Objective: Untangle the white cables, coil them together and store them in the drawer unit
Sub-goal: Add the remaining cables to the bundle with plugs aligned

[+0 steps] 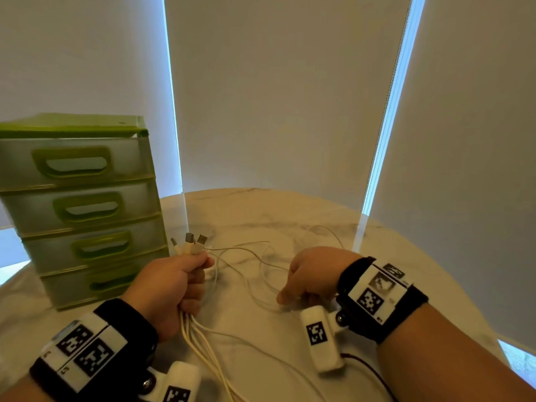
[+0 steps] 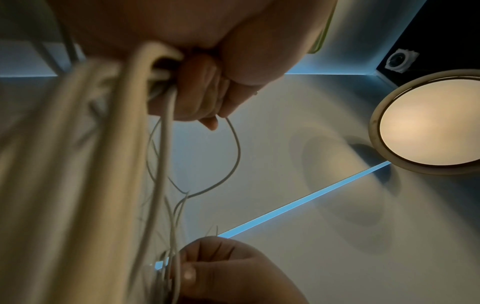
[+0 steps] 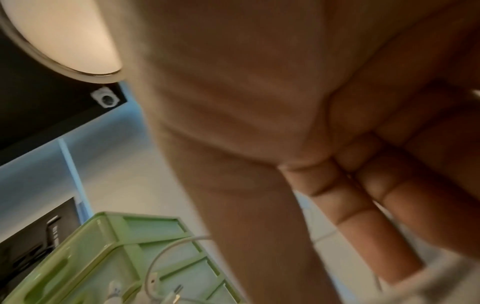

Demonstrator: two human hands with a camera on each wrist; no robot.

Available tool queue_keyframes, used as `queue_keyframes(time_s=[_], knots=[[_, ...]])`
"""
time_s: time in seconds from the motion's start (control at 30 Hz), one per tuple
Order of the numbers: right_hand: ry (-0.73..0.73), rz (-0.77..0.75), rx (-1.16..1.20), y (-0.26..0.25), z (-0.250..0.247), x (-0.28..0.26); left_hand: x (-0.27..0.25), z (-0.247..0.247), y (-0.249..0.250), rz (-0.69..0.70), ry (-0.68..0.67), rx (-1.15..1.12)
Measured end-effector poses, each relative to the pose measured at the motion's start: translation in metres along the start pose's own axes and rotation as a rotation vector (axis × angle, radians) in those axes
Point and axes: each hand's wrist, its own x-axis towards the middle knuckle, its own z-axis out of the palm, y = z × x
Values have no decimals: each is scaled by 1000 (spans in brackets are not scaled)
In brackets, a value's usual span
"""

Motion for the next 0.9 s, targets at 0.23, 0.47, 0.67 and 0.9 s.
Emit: queue_keyframes(time_s=[0.23,0.47,0.67,0.9], knots=[[36,-35,-359,-10,2,-11,-1,-1,1,-7,0,-13],[-45,-73,-297,-18,11,-7,0,-3,1,-37,-19,-48],[13,-121,-332,-24,13,-14,1,-4,1,-59,-31,-77],[320,-391,-209,-30,8,-23,-1,-4,2,-79,-101,-18]])
